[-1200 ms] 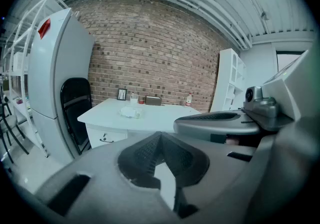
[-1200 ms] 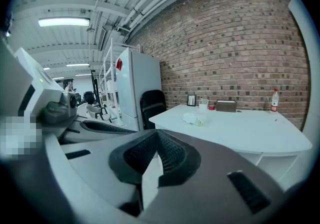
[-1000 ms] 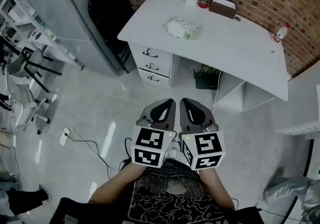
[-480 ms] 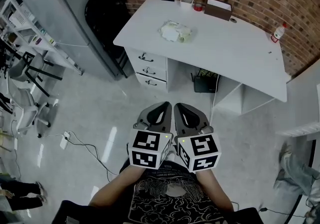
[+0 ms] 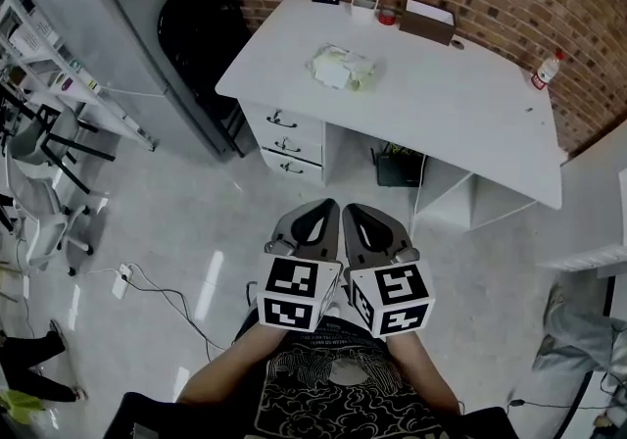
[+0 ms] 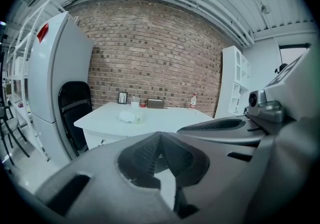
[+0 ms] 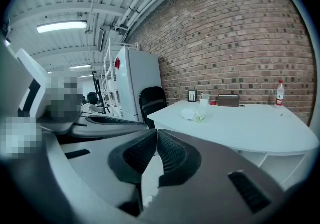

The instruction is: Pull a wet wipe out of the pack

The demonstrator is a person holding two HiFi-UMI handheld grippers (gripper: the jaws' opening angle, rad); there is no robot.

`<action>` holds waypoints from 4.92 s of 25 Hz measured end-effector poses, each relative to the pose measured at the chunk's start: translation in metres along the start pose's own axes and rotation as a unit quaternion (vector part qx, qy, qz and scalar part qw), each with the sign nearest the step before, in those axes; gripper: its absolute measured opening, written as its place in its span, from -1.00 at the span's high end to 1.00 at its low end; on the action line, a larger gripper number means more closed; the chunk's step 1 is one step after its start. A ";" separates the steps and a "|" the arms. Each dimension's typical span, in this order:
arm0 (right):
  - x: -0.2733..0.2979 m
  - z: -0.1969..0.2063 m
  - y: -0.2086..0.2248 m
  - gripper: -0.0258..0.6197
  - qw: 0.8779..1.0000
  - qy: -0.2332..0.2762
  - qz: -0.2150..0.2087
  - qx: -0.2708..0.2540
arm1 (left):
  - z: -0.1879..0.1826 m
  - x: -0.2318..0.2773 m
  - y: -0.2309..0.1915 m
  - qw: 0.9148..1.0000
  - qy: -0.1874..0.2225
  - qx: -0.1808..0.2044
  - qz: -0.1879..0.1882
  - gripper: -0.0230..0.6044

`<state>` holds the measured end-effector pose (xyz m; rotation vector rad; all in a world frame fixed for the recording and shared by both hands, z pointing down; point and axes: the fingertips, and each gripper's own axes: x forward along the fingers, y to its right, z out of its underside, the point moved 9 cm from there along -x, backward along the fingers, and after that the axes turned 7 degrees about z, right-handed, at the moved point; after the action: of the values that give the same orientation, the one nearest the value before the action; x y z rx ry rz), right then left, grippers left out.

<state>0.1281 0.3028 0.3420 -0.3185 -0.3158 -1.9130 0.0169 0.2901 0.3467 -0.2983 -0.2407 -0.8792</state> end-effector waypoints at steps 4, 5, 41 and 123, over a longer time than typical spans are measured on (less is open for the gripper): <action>0.024 -0.009 0.003 0.87 1.000 -0.004 0.005 -0.003 | -0.007 0.016 -0.021 1.000 -0.004 -0.003 0.005 0.89; 0.031 -0.012 0.004 0.86 1.000 -0.005 0.006 -0.003 | -0.009 0.021 -0.027 1.000 -0.005 -0.004 0.006 0.89; 0.216 -0.100 -0.013 0.86 0.992 -0.027 0.122 0.031 | -0.087 0.121 -0.220 0.987 -0.035 0.033 0.153 0.89; 0.427 -0.095 0.171 0.68 0.986 -0.135 0.077 -0.058 | -0.098 0.356 -0.290 0.993 -0.080 -0.039 0.078 0.89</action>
<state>0.1326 -0.1602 0.4225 -0.6644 -0.3482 -1.7392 0.0169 -0.1745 0.4177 -0.4561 -0.3278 -0.7127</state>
